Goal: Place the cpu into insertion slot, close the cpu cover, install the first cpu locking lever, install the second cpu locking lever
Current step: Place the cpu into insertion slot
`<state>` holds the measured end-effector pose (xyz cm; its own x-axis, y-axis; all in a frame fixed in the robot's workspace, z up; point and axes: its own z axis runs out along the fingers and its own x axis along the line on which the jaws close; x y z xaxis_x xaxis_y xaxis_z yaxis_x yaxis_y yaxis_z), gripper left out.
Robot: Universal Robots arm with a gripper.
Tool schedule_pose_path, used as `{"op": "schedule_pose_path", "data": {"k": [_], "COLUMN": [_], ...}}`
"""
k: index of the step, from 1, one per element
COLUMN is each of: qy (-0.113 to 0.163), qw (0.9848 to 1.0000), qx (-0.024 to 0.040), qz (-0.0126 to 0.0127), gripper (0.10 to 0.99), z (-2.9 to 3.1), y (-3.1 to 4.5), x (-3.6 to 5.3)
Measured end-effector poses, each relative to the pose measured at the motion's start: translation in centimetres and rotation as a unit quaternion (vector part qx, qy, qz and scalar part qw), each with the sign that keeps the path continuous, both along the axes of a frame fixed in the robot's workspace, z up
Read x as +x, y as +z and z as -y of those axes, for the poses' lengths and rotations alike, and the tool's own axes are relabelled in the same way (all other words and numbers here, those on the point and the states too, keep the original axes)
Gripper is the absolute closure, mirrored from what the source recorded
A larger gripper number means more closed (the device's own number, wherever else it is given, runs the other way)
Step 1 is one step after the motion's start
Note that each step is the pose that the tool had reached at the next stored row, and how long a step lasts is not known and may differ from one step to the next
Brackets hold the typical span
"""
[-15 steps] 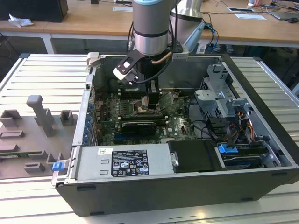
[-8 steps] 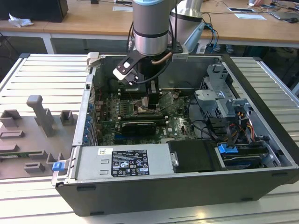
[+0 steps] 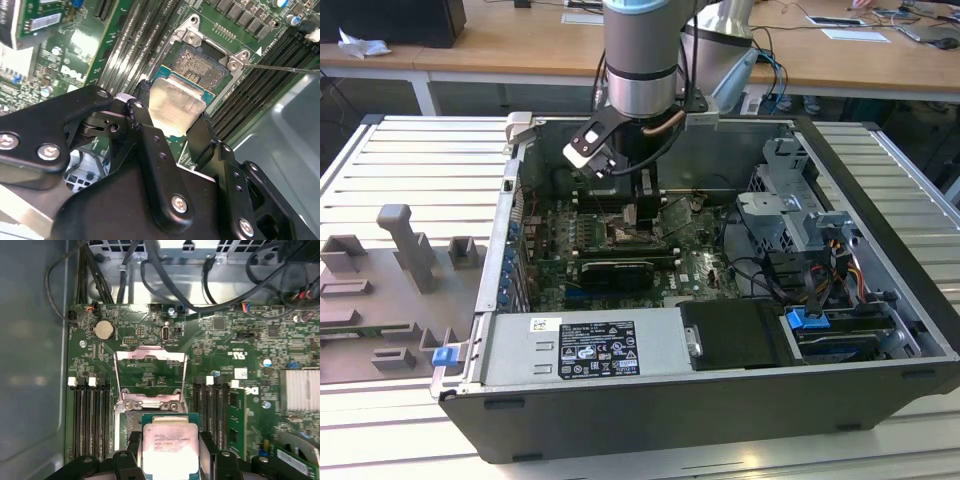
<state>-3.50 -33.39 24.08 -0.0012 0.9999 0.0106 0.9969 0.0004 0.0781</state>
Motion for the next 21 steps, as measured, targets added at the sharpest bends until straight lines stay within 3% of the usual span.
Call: {"op": "schedule_pose_path", "data": {"k": [8,13,21], "qy": [0.001,0.001,-0.007], "qw": [1.0,1.0,1.0], "qx": [0.0,-0.0001,-0.001], "qz": [0.0,0.0,0.0], "gripper": [0.549,0.549,0.549], "z": [-0.7,-1.58,-1.66], "y": [-1.59,-2.42,-3.33], "x": [-0.66,-0.93,-0.96]}}
